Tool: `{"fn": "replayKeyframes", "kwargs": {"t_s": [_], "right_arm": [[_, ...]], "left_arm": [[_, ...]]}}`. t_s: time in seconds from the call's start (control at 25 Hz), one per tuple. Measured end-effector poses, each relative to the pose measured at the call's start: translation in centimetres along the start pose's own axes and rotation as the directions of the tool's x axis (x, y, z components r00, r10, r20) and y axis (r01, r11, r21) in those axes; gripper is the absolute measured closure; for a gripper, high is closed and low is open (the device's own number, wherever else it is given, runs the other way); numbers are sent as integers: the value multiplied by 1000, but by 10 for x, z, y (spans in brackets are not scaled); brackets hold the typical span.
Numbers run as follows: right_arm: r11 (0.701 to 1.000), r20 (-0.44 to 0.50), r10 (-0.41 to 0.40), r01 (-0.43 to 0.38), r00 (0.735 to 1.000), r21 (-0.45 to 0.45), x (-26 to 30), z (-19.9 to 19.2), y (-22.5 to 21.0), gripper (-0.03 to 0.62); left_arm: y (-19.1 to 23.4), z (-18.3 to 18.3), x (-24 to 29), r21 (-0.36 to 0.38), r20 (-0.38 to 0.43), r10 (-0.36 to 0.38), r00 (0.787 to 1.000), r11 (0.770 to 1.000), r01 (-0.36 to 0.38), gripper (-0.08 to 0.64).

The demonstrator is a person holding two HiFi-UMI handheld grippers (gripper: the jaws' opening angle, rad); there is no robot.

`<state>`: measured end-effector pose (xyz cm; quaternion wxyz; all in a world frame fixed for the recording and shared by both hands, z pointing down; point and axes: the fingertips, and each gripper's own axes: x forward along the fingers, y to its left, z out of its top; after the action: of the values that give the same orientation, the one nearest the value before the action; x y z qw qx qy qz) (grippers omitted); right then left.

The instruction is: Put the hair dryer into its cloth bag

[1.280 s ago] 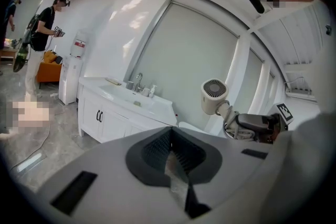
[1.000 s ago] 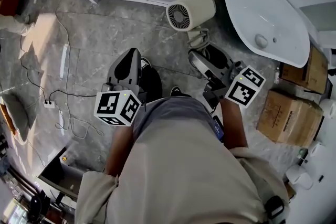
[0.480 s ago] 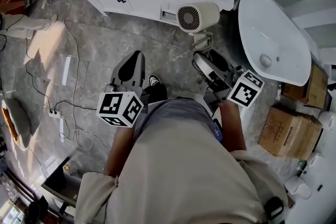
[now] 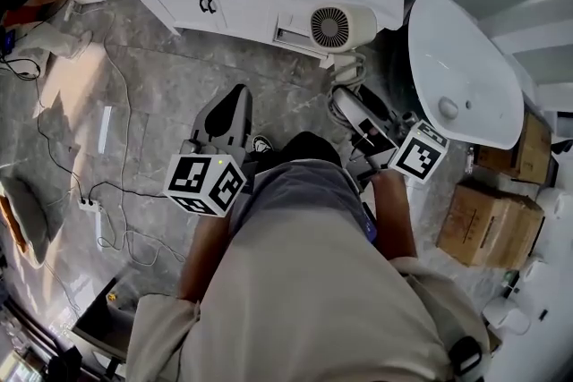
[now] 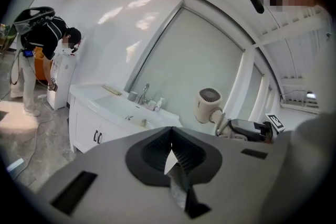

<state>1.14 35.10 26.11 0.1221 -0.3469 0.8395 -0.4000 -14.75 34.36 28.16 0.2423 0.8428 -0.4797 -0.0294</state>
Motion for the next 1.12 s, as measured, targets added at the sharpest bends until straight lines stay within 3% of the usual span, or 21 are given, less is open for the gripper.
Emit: {"fn": "replayKeyframes", "kwargs": {"t_s": [0.36,1.12], "right_arm": [[1000,-12,-13,13,1000,11,17,1,-12,353],[999,-14,6,-5,1000,39,85,72,-80,353]], "left_arm": [[22,-10,7,-29,-33,9,999,1000,-10,554],[68,27,108,-16,-53,58,997,998,-59,554]]}}
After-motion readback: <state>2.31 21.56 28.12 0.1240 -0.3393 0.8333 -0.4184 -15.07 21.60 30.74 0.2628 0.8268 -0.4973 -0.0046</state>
